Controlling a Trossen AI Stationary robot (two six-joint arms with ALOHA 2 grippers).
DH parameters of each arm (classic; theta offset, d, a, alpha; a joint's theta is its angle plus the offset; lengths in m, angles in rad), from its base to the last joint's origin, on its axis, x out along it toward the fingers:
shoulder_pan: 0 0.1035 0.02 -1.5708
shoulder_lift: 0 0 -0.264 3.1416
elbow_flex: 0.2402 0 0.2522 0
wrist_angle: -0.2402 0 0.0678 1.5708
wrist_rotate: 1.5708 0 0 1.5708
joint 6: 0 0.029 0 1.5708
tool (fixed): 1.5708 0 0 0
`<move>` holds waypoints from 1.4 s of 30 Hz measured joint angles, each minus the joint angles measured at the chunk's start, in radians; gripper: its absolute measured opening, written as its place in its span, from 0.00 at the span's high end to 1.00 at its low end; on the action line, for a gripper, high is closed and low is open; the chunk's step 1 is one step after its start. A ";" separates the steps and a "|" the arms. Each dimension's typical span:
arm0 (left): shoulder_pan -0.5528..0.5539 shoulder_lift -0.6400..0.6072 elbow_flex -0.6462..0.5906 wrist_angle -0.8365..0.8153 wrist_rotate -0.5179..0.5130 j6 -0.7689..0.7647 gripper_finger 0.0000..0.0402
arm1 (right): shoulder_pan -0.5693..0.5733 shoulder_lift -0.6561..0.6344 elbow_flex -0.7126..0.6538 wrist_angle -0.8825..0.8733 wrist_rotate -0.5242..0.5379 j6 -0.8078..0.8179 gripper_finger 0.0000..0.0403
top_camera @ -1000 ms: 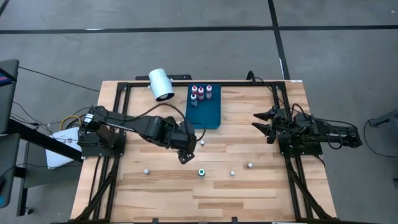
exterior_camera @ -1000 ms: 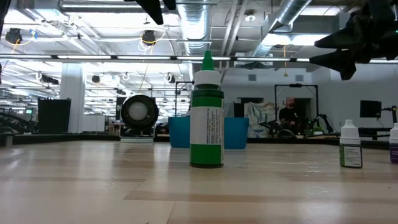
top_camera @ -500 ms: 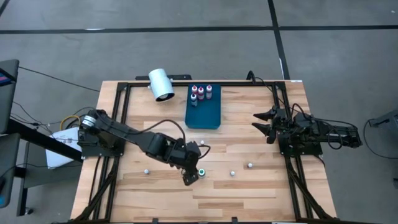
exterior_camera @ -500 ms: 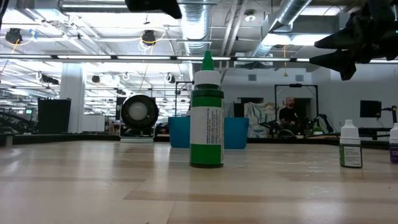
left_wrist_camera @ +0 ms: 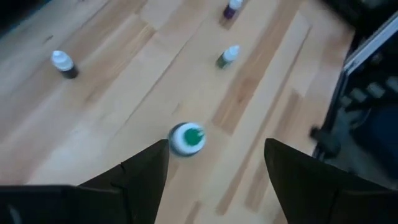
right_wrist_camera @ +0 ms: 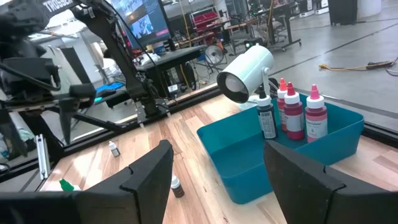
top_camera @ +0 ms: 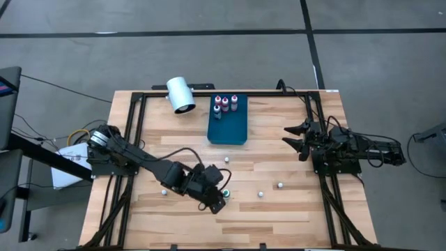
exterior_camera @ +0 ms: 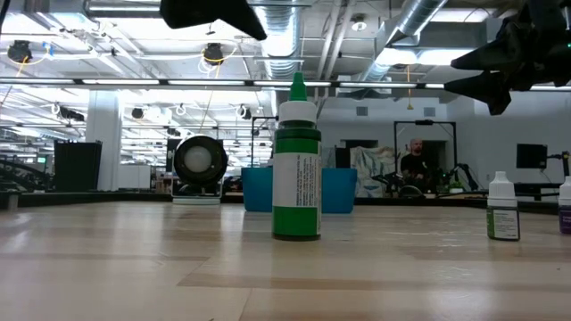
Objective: Pick & Place food coloring
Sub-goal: Put the big green food coloring bottle into the blue bin
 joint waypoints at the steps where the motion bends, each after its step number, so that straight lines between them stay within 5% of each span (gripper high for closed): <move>1: -0.006 0.000 -0.017 0.030 -0.016 -0.024 0.36 | 0.000 0.000 0.000 0.000 0.000 0.000 0.41; 12: -0.071 0.000 -0.176 0.285 -0.159 -0.082 0.36 | 0.000 0.000 0.000 -0.003 0.000 -0.008 0.41; 17: -0.081 0.000 -0.190 0.280 -0.195 -0.097 0.36 | 0.000 0.000 0.000 -0.028 0.000 -0.009 0.41; 42: -0.018 0.048 -0.188 0.317 -0.107 0.002 0.36 | 0.000 0.001 0.000 -0.077 0.001 -0.009 0.41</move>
